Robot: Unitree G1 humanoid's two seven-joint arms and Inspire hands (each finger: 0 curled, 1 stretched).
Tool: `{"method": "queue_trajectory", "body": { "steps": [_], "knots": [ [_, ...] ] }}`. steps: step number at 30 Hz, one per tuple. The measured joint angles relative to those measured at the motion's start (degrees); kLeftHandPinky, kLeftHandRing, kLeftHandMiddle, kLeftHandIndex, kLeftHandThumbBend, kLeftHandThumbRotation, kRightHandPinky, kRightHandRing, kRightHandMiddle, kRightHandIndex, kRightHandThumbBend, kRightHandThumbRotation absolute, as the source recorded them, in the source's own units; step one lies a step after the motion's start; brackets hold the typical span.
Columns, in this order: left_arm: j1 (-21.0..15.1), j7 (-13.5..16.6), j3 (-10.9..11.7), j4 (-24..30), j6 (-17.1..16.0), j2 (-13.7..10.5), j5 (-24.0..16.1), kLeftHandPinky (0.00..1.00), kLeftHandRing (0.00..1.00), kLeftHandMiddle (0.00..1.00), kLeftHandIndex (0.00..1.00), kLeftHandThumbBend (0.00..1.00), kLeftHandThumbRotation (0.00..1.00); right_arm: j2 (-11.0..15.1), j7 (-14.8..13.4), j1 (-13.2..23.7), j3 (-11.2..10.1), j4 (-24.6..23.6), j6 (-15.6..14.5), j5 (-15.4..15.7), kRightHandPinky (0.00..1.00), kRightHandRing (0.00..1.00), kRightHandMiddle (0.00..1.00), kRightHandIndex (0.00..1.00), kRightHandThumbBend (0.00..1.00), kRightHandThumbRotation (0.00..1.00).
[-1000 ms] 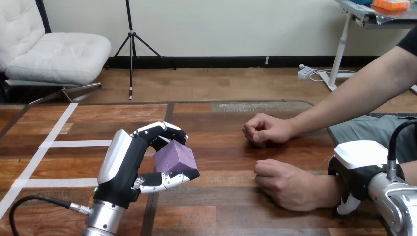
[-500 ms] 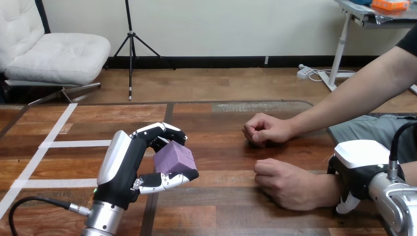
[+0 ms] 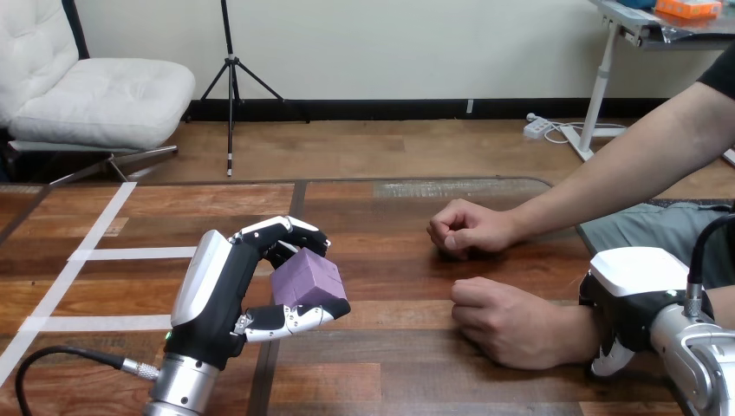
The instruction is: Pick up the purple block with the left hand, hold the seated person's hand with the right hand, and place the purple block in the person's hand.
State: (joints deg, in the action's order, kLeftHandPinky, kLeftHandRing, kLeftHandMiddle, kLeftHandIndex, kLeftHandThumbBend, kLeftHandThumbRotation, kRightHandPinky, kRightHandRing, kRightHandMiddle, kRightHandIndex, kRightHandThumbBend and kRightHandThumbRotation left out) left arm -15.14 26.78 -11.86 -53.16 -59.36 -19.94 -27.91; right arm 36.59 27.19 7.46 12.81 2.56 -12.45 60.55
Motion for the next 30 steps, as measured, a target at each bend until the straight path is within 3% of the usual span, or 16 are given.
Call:
{"method": "queue_trajectory", "body": {
  "steps": [9,18,30],
  "knots": [
    [0.0,-0.1,0.0,0.0,0.0,0.0,0.0,0.42,0.48,0.54,0.56,0.63,0.12,0.0,-2.0,-0.4,0.0,0.2,0.1,-1.6,0.38,0.47,0.53,0.55,0.7,0.0],
    [0.0,-0.9,0.0,0.0,-0.2,0.0,0.3,0.41,0.47,0.54,0.56,0.63,0.11,0.1,-2.4,-0.5,-0.1,0.1,0.0,-2.9,0.36,0.46,0.51,0.54,0.75,0.0],
    [0.0,-1.7,0.0,0.0,-0.4,0.1,0.4,0.41,0.47,0.54,0.56,0.64,0.12,1.0,-2.7,-0.7,-0.1,-0.1,0.6,-4.1,0.36,0.45,0.51,0.54,0.74,0.0]
  ]
}}
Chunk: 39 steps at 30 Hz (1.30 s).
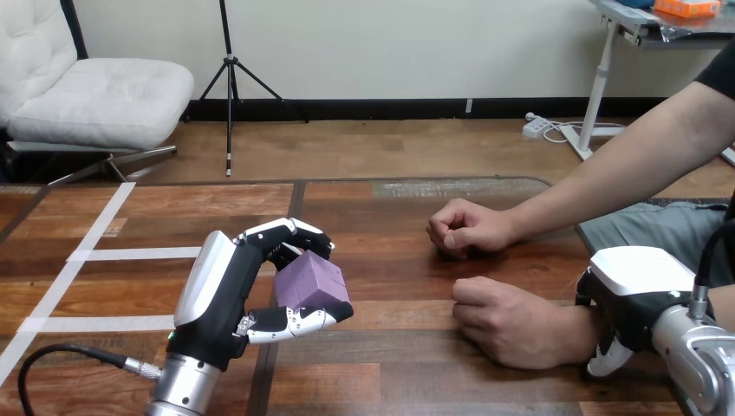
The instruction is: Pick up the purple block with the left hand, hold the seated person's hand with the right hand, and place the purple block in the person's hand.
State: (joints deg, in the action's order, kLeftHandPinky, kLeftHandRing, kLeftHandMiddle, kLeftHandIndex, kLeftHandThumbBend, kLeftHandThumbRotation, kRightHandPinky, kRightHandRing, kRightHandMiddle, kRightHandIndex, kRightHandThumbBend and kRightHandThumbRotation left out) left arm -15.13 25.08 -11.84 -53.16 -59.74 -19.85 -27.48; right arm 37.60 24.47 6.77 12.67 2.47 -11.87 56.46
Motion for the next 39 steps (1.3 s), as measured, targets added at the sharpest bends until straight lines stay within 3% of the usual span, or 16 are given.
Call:
{"method": "queue_trajectory", "body": {
  "steps": [39],
  "knots": [
    [0.5,-1.0,0.6,0.0,-0.1,1.7,0.2,0.4,0.46,0.53,0.56,0.66,0.13,0.8,0.0,-3.2,-3.3,-8.2,-0.3,-3.9,0.38,0.46,0.52,0.51,0.77,0.0]
  ]
}}
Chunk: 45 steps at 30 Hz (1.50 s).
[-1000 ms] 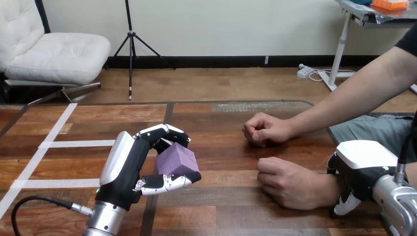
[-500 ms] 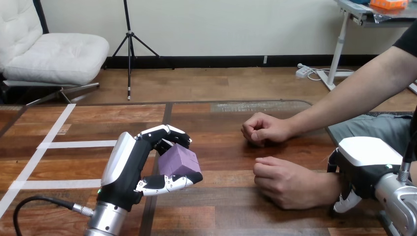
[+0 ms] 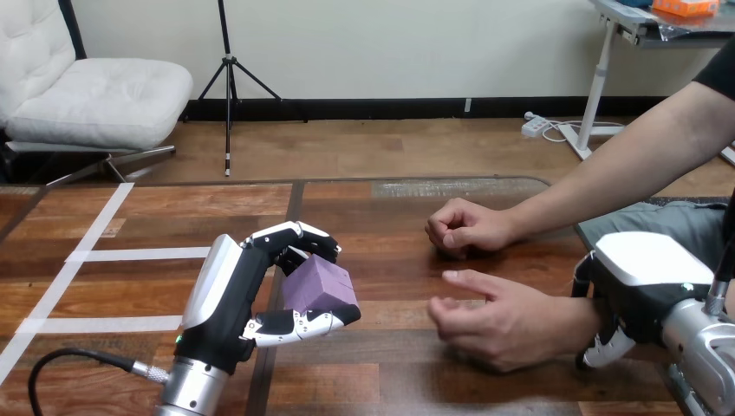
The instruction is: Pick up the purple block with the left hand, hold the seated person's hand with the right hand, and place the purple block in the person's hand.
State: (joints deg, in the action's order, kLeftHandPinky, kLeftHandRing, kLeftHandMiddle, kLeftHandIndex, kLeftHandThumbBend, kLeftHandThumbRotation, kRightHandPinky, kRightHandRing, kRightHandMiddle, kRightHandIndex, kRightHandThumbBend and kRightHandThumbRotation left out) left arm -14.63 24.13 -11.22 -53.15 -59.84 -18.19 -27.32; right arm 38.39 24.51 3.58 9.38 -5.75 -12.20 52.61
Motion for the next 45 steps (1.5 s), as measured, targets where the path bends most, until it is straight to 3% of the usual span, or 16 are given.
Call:
{"method": "queue_trajectory", "body": {
  "steps": [20,45],
  "knots": [
    [0.1,-0.1,0.2,0.0,-0.5,1.1,0.0,0.41,0.47,0.53,0.56,0.66,0.13,0.1,-0.1,-0.2,-1.1,-2.8,0.9,-1.0,0.36,0.44,0.51,0.5,0.81,0.0],
    [0.1,-3.0,0.5,0.0,-2.2,3.1,2.3,0.42,0.47,0.54,0.56,0.67,0.14,0.1,0.1,-1.2,-1.7,-6.8,0.5,-1.0,0.27,0.35,0.44,0.5,0.82,0.0]
  ]
}}
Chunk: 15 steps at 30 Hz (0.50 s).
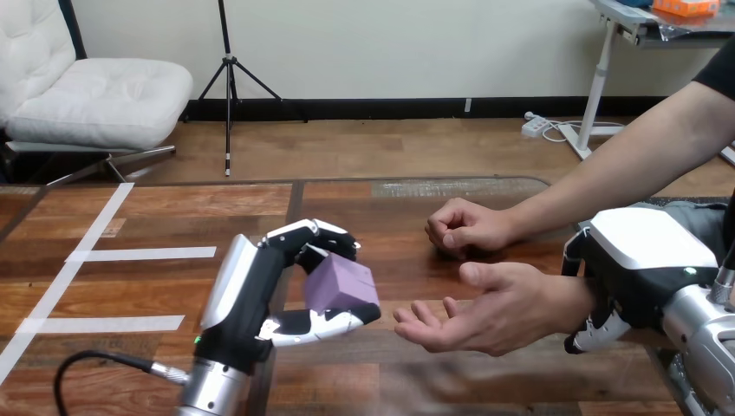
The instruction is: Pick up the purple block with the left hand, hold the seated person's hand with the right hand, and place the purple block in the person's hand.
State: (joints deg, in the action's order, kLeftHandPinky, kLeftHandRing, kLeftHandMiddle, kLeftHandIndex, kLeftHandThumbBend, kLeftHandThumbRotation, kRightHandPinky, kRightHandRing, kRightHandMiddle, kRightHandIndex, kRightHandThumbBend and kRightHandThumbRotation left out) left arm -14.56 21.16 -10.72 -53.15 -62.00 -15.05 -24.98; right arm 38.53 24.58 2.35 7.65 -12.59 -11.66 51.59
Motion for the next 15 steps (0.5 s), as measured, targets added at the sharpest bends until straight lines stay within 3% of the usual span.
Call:
{"method": "queue_trajectory", "body": {
  "steps": [15],
  "knots": [
    [0.0,-2.7,0.0,1.3,-0.1,2.8,0.7,0.42,0.47,0.54,0.56,0.68,0.14,0.0,0.9,0.0,-0.3,-3.5,0.8,0.4,0.24,0.32,0.41,0.49,0.83,0.0]
  ]
}}
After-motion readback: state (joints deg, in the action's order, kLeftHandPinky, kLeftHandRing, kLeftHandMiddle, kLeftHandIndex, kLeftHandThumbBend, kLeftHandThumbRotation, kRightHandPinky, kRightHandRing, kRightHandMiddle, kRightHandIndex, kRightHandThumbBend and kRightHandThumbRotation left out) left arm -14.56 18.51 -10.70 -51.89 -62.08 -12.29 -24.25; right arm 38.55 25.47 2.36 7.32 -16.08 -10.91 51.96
